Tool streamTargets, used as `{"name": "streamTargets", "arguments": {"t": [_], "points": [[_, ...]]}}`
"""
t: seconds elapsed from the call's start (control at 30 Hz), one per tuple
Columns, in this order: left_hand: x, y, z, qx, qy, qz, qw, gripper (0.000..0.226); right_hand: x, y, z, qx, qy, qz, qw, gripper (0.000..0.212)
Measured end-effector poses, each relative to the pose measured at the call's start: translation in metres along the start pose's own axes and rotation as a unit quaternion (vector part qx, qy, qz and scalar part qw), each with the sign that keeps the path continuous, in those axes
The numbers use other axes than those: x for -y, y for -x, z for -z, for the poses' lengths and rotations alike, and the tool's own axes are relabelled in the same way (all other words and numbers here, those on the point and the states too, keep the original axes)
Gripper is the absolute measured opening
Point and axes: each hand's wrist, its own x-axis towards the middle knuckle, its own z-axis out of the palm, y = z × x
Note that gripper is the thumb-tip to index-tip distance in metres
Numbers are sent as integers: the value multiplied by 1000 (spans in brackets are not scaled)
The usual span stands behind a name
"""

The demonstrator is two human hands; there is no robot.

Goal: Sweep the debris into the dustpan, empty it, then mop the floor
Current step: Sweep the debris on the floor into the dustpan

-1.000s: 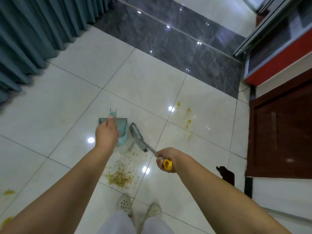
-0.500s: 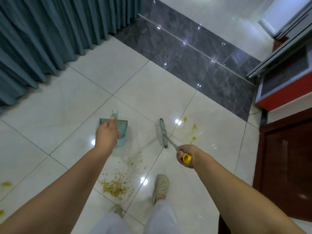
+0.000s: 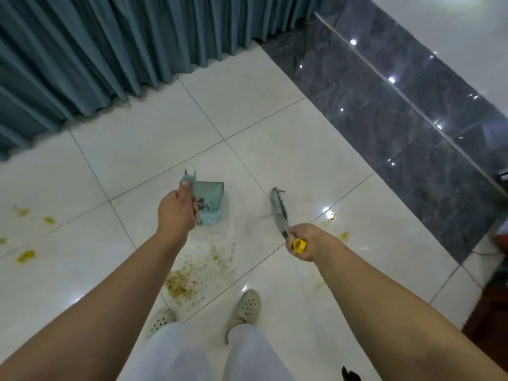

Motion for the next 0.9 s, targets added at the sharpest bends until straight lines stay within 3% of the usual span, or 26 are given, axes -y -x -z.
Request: {"name": "streamTargets", "arguments": {"t": [0.13, 0.23, 0.43, 0.77, 0.9], "points": [[5, 10, -12, -43, 29, 15, 999, 50, 13, -7, -12, 15, 46, -14, 999, 4], [9, 18, -11, -71, 52, 19, 996, 48, 6, -12, -21, 15, 77, -13, 997, 15], [23, 32, 16, -102, 75, 23, 992, 46, -20, -13, -38, 22, 148, -12, 989, 9], [65, 67, 98, -172, 111, 25, 978, 46, -111, 14, -65, 27, 291, -23, 956, 8], [82, 88, 124, -175, 105, 19, 979, 48, -151, 29, -72, 48, 321, -25, 946, 17]]}}
